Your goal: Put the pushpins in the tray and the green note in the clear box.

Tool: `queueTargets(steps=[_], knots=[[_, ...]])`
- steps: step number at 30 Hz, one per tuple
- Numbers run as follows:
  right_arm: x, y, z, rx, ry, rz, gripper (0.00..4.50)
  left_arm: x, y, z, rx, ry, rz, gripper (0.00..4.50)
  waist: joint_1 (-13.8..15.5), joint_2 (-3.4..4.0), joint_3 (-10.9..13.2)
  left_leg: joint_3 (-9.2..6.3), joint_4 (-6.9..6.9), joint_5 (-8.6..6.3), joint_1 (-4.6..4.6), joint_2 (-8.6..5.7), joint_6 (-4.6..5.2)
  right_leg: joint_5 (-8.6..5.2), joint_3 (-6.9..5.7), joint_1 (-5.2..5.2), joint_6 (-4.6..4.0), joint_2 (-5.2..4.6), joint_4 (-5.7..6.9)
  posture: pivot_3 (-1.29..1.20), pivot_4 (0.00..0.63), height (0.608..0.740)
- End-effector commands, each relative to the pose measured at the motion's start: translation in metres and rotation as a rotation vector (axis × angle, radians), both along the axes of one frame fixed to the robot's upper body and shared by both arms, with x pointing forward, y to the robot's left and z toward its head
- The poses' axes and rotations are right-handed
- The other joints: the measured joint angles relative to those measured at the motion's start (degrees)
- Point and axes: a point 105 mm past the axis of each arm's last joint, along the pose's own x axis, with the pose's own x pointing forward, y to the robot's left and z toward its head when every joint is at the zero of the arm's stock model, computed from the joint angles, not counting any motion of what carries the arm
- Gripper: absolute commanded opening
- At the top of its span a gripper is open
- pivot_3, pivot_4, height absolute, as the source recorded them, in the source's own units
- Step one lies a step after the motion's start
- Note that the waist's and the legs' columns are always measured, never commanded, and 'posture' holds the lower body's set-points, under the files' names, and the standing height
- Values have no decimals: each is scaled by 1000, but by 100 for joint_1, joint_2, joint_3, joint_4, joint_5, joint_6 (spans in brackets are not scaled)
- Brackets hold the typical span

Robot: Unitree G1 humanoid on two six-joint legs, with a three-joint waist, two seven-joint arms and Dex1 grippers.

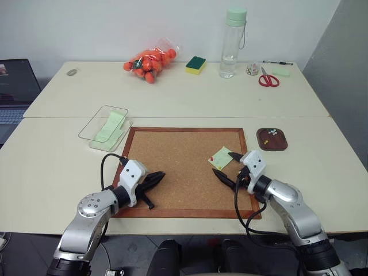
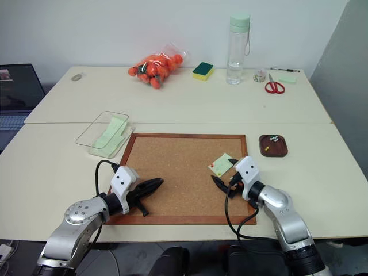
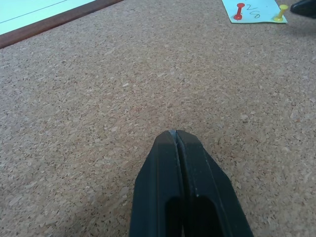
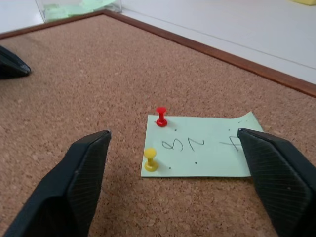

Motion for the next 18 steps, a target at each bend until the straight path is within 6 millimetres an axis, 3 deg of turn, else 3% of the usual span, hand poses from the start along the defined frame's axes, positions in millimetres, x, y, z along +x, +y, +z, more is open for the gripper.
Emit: queueTargets(steps=[1,18], knots=[[3,-1,8,-24,-80,6,3414,-10,-2,-25,28,108,-13,0,1,0,0,0,0,0,0,0,0,0,0,0,0,0,0,0,150,740],[-3,1,-4,-94,-98,47,84,-10,-2,-24,25,104,-10,0,5,0,0,0,0,0,0,0,0,0,0,1,0,0,0,0,150,740]])
